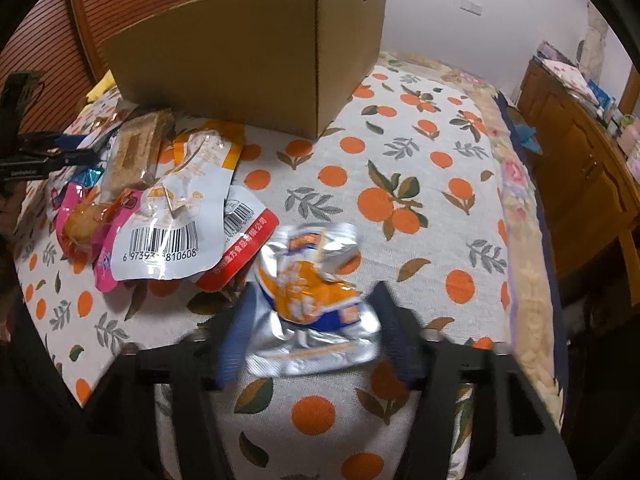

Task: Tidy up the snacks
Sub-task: 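Carry both pouches over the cardboard box and open both tools to drop them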

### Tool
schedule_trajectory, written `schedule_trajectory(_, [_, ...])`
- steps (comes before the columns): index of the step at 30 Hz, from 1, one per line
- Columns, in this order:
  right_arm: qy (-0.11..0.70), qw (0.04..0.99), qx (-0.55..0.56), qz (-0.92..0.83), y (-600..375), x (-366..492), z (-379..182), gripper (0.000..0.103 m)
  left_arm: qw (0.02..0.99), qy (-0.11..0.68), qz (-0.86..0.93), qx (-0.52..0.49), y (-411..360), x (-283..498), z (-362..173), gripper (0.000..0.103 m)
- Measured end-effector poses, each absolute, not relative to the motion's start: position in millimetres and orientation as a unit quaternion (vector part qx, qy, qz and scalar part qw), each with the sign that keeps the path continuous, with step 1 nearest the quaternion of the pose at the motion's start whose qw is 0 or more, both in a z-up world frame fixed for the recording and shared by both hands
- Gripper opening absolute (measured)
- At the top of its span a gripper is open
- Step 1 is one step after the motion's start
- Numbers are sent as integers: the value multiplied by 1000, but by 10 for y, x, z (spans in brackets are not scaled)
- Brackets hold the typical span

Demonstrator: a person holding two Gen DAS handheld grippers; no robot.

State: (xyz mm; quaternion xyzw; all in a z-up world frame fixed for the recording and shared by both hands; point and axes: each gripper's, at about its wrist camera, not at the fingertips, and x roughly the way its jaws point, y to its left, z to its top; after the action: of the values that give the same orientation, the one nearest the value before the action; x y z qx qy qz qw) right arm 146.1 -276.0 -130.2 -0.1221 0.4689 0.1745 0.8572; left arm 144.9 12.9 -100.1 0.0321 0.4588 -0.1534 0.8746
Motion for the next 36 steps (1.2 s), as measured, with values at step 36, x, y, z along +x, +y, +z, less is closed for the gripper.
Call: schedule_trajectory(36, [367,904,-135,171,-2602,1148,-574,9,920,344,-190,17,-25,1142,-51,49])
